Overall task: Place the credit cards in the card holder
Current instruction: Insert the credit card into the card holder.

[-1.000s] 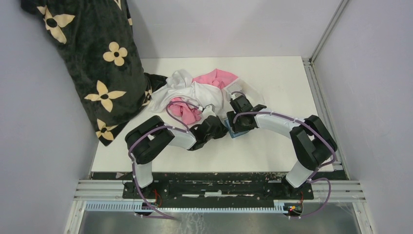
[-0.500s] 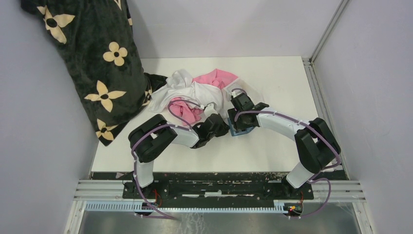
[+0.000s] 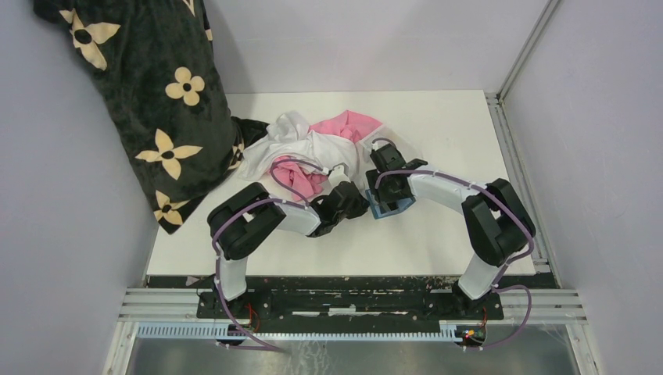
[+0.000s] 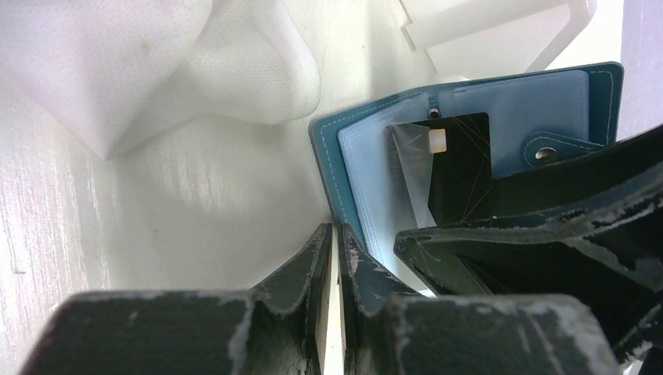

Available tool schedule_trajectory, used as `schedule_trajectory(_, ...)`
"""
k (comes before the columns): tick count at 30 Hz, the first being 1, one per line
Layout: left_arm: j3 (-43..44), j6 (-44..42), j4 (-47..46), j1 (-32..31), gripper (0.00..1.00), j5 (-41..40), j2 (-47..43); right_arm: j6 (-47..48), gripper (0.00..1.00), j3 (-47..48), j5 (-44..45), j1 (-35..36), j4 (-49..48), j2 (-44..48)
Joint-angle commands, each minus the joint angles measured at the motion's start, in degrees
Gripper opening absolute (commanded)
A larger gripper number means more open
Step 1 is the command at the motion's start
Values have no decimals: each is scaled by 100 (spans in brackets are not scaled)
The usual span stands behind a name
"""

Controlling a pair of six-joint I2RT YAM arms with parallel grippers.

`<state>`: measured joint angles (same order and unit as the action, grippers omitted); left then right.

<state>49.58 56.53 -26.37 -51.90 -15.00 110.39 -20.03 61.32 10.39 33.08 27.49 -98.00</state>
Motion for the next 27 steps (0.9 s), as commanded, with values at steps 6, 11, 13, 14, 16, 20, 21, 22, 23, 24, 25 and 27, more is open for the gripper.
schedule_trajectory(6,-199,17,1311,-8,17,-151,463,167,68,620,130,-18,18,-324)
schedule_trajectory(11,-163,18,1266,6,17,-126,482,222,67,716,209,-21,152,-393)
schedule_trajectory(13,-136,24,1258,14,17,-126,497,249,68,763,249,-21,214,-442)
schedule_trajectory(14,-127,30,1255,21,17,-127,499,254,68,787,271,-18,233,-461)
schedule_trajectory(16,-120,33,1233,27,17,-121,504,263,68,807,287,-21,244,-503)
schedule_trajectory(20,-111,42,1201,43,17,-121,494,306,68,911,380,-10,330,-678)
schedule_trajectory(21,-107,39,1196,44,16,-124,495,308,68,924,377,-12,336,-727)
schedule_trajectory(22,-108,41,1181,51,16,-122,486,307,68,927,343,-9,330,-758)
schedule_trajectory(23,-117,42,1176,51,17,-117,484,300,68,921,315,-5,321,-785)
schedule_trajectory(24,-115,34,1170,57,17,-119,484,292,68,925,288,-1,308,-809)
schedule_trajectory(25,-116,34,1174,65,16,-119,486,284,68,918,266,1,298,-830)
schedule_trajectory(27,-123,40,1134,74,16,-119,486,268,68,915,261,28,285,-846)
